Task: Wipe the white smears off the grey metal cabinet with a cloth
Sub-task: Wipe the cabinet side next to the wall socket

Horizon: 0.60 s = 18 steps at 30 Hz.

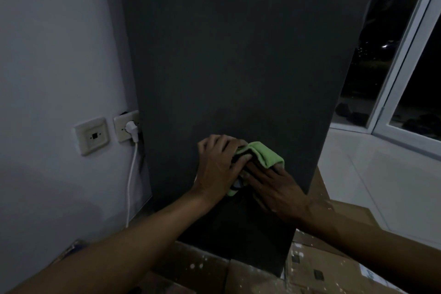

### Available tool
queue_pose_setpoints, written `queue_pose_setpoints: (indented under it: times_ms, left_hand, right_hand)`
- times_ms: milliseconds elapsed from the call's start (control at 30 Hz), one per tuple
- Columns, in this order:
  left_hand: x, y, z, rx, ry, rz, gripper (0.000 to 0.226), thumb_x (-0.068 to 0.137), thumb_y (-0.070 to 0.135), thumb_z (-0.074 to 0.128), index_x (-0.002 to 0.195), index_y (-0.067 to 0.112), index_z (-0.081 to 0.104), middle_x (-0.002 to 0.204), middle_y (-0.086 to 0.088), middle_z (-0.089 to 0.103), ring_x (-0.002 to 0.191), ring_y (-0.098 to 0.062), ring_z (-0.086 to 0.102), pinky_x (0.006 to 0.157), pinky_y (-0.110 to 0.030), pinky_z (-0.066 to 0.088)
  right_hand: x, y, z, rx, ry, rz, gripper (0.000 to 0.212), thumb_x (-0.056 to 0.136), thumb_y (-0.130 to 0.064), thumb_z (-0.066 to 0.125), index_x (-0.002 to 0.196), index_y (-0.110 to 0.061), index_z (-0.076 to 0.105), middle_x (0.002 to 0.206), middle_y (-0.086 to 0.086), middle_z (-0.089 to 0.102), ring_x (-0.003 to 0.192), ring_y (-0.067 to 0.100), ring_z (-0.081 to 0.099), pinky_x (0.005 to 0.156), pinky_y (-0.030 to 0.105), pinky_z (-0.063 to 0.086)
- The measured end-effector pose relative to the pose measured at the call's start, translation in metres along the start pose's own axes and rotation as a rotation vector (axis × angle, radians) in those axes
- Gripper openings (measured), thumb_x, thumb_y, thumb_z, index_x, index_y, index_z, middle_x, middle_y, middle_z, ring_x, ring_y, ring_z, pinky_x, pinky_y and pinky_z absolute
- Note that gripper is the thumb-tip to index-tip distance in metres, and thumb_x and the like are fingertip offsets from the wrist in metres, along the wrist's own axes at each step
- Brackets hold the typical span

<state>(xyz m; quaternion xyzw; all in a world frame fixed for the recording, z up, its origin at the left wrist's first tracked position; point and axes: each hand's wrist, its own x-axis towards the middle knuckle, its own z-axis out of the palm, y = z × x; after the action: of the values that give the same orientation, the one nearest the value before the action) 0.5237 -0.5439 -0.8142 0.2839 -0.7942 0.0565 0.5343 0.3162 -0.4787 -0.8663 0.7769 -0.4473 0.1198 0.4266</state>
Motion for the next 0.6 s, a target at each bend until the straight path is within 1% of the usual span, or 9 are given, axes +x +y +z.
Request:
queue_pose_setpoints:
  times_ms: [100, 200, 267, 333, 400, 500, 600]
  left_hand:
    - [0.004, 0.000, 0.001, -0.017, 0.021, -0.027, 0.016, 0.097, 0.037, 0.072, 0.109, 0.027, 0.072, 0.105, 0.012, 0.066, 0.105, -0.018, 0.057, 0.093, -0.034, 0.030]
    - [0.006, -0.001, -0.001, -0.014, 0.029, -0.048, 0.013, 0.097, 0.037, 0.072, 0.108, 0.029, 0.072, 0.105, 0.012, 0.065, 0.105, -0.015, 0.055, 0.093, -0.035, 0.031]
    - [0.005, -0.006, -0.004, -0.013, 0.039, -0.058, 0.012, 0.098, 0.037, 0.072, 0.107, 0.029, 0.073, 0.105, 0.013, 0.066, 0.106, -0.015, 0.055, 0.093, -0.035, 0.031]
    - [0.003, -0.011, -0.007, -0.011, 0.031, -0.054, 0.011, 0.099, 0.035, 0.070, 0.108, 0.028, 0.072, 0.106, 0.014, 0.067, 0.107, -0.016, 0.056, 0.093, -0.035, 0.032]
    - [0.001, -0.017, -0.009, 0.007, 0.014, -0.053, 0.013, 0.102, 0.035, 0.067, 0.109, 0.026, 0.072, 0.107, 0.011, 0.067, 0.108, -0.018, 0.056, 0.094, -0.037, 0.033]
    - [-0.005, -0.026, -0.012, 0.033, -0.001, -0.059, 0.015, 0.103, 0.036, 0.064, 0.111, 0.025, 0.072, 0.109, 0.010, 0.067, 0.108, -0.019, 0.056, 0.094, -0.038, 0.033]
    - [-0.008, -0.035, -0.016, 0.037, -0.002, -0.062, 0.014, 0.103, 0.034, 0.064, 0.111, 0.026, 0.072, 0.109, 0.012, 0.069, 0.109, -0.017, 0.055, 0.093, -0.034, 0.027]
  right_hand:
    - [0.005, -0.004, -0.004, -0.053, -0.041, 0.012, 0.069, 0.097, -0.038, 0.066, 0.158, -0.013, 0.047, 0.170, 0.013, 0.029, 0.153, 0.031, 0.041, 0.112, 0.047, 0.033]
    - [0.013, -0.008, -0.009, -0.066, -0.034, 0.018, 0.070, 0.096, -0.038, 0.059, 0.160, -0.013, 0.044, 0.171, 0.014, 0.027, 0.154, 0.030, 0.036, 0.108, 0.045, 0.033]
    - [0.018, -0.010, -0.011, -0.064, -0.035, -0.003, 0.070, 0.096, -0.038, 0.053, 0.160, -0.013, 0.041, 0.171, 0.014, 0.025, 0.153, 0.031, 0.037, 0.108, 0.045, 0.033]
    - [0.024, -0.014, -0.013, -0.082, -0.064, -0.011, 0.073, 0.093, -0.038, 0.061, 0.160, -0.014, 0.043, 0.170, 0.014, 0.027, 0.153, 0.030, 0.041, 0.112, 0.046, 0.038]
    - [0.031, -0.019, -0.013, -0.072, -0.090, 0.001, 0.077, 0.085, -0.039, 0.074, 0.155, -0.015, 0.052, 0.167, 0.012, 0.034, 0.148, 0.028, 0.049, 0.108, 0.043, 0.043]
    - [0.041, -0.024, -0.012, -0.039, -0.106, -0.001, 0.079, 0.074, -0.036, 0.084, 0.147, -0.015, 0.062, 0.161, 0.012, 0.047, 0.138, 0.029, 0.060, 0.099, 0.042, 0.036]
    - [0.046, -0.028, -0.013, -0.034, -0.142, -0.020, 0.077, 0.076, -0.037, 0.082, 0.147, -0.017, 0.061, 0.161, 0.010, 0.048, 0.139, 0.028, 0.059, 0.099, 0.042, 0.033]
